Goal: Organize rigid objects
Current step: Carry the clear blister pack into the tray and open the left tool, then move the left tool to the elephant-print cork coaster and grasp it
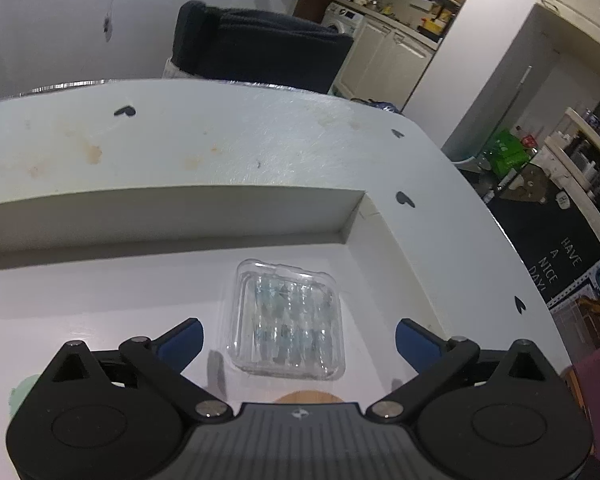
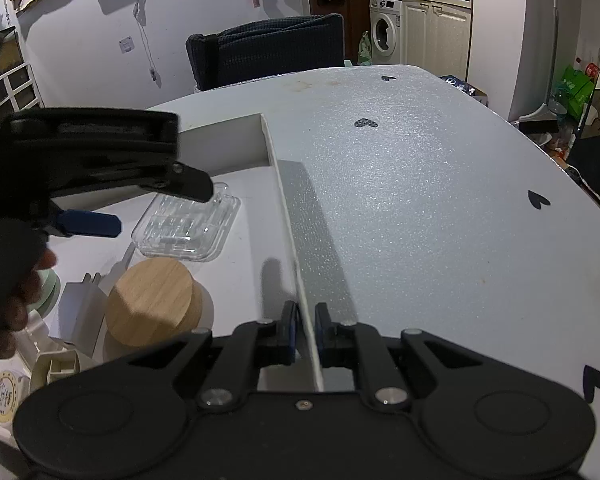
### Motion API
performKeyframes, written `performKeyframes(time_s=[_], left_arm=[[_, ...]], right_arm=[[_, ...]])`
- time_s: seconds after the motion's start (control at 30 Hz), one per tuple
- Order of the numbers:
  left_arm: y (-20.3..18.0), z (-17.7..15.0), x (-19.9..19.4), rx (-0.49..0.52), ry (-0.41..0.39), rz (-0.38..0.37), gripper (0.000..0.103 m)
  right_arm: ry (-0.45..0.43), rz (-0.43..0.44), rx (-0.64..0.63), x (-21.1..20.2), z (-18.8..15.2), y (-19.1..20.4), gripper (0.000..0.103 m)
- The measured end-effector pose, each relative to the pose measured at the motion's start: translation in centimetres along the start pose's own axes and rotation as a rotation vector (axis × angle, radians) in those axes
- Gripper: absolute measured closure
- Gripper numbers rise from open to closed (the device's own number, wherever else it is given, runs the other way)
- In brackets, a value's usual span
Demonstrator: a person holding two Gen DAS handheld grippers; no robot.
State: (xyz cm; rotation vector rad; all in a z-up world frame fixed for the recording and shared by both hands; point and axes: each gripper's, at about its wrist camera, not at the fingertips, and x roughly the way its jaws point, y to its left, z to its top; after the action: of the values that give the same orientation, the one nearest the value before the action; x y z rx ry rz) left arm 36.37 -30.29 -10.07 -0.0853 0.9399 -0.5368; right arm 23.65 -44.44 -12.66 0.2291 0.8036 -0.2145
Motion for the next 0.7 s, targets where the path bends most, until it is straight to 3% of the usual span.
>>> performKeyframes(time_s=[0.4,0.7], left_arm=[[-0.2,-1.3,-5.8,0.102,-0.069,-0.013,0.001],[1.6,-2.5,-10.1,0.147,-0.122,-0.007,0.000]], right_arm=[[-0.004,0.004,-0.005,0.1,0.0,0.0,0.092],[-0.006,0.006,-0.010,0.0,-0.2,0.0,0.092]])
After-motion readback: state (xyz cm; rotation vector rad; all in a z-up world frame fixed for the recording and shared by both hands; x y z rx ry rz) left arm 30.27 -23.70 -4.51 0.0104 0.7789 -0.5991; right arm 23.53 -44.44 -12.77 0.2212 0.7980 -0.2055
